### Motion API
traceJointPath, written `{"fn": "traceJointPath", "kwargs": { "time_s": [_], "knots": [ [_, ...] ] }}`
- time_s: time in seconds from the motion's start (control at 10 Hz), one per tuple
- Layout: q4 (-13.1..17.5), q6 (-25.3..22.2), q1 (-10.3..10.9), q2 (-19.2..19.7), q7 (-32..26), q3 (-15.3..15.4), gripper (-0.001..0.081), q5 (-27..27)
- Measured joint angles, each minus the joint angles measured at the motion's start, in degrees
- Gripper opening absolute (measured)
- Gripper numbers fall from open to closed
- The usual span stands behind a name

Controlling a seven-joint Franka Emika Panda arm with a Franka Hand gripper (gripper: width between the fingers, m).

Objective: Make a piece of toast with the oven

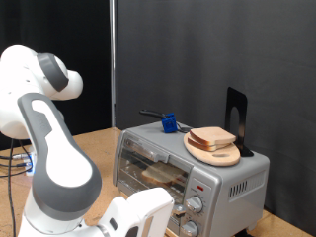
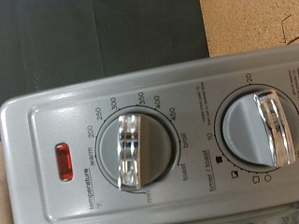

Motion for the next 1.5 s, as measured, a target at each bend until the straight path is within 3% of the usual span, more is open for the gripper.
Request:
{"fn": "traceJointPath", "kwargs": {
  "time_s": [0.5,1.5],
  "knots": [
    [-0.41,0.34,-0.33,2.19,-0.49,0.55,0.0682,-2.85],
    [-1.85,0.57,-3.96,1.97,-0.44,2.28,0.0682,-10.21]
  ]
}}
